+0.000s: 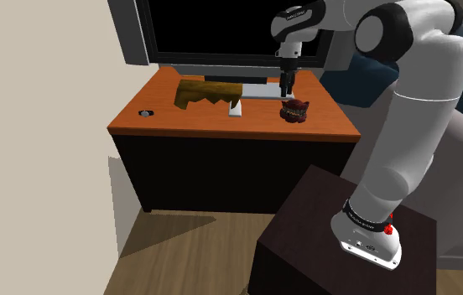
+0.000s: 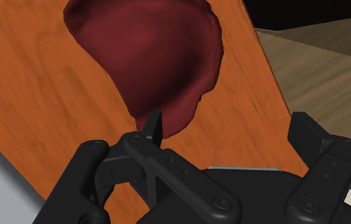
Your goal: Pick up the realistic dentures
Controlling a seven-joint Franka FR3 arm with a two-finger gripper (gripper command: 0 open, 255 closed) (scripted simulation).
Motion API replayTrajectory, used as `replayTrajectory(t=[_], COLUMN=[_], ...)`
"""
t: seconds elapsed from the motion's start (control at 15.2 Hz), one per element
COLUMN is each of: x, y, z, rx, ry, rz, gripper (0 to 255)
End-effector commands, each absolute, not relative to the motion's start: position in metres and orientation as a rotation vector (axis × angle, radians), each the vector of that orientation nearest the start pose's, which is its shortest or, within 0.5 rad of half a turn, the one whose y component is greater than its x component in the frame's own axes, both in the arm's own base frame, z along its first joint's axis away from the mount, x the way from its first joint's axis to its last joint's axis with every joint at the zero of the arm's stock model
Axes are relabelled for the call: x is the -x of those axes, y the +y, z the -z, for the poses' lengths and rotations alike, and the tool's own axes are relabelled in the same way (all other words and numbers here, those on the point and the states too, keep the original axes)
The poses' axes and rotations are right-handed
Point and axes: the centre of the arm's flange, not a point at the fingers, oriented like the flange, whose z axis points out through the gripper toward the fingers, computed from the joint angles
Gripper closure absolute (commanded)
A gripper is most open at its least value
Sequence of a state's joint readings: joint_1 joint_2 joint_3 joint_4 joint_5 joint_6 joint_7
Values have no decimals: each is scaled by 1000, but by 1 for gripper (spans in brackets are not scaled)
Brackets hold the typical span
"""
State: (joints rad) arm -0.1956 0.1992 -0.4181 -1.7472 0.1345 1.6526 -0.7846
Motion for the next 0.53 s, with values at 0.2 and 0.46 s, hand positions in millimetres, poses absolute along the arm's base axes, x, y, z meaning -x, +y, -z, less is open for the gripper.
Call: replayTrajectory(t=[0.2,0.46], x=[-510,-510], y=[-350,-350], z=[-419,-398], rx=[2891,2891], ry=[-197,-197], rz=[-293,-293], gripper=[0,0])
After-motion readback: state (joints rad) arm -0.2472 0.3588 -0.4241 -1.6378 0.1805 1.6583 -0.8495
